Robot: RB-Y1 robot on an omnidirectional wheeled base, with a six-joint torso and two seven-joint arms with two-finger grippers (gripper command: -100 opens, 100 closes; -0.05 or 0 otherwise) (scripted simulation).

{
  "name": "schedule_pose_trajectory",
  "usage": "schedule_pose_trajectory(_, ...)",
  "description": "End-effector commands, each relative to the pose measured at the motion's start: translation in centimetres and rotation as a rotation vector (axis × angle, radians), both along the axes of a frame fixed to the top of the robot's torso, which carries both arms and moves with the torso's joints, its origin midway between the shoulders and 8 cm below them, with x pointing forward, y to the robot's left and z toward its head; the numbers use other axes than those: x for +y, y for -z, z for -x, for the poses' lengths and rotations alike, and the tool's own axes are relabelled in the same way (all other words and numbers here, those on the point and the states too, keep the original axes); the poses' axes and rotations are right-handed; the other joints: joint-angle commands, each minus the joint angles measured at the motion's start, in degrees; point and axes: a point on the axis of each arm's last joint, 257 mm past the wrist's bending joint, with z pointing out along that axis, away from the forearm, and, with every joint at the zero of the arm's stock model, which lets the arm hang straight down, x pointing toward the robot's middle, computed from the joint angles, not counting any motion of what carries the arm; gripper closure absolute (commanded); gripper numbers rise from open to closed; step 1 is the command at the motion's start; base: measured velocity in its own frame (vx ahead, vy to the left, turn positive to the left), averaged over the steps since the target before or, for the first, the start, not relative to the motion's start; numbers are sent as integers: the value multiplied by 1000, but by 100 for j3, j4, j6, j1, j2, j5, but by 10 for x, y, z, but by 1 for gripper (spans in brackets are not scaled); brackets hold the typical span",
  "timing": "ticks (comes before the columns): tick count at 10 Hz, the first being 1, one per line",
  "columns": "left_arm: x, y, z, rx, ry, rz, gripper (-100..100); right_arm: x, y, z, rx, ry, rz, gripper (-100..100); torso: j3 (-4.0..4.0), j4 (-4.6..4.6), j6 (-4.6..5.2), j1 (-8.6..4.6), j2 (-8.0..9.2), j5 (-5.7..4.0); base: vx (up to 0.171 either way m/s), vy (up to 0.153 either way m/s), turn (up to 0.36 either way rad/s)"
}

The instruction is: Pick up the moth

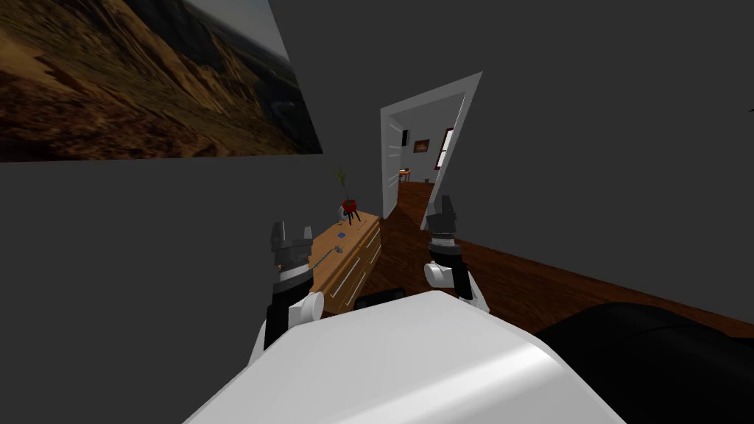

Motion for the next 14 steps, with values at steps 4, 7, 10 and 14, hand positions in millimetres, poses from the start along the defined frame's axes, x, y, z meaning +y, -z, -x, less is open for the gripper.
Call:
schedule_pose_trajectory(4, 2, 35, -25, 142, 28, -61, -100, 0, 0, 0, 0, 0, 0, 0, 6, 2, 1, 4, 10, 1, -25, 6, -60)
schedule_pose_trajectory(7, 6, 56, -39, 225, 34, -87, -100, 0, 0, 0, 0, 0, 0, 0, 3, 1, 1, 2, 5, 1, -14, 1, -52)
schedule_pose_trajectory(10, 9, 72, -48, 288, 34, -97, -100, 0, 0, 0, 0, 0, 0, 0, 1, 1, 1, 1, 2, 0, -8, 0, -46)
schedule_pose_trajectory(14, 22, 112, -70, 436, 32, -134, -100, 0, 0, 0, 0, 0, 0, 0, 1, 0, -1, 0, 1, 0, -5, -5, -83)
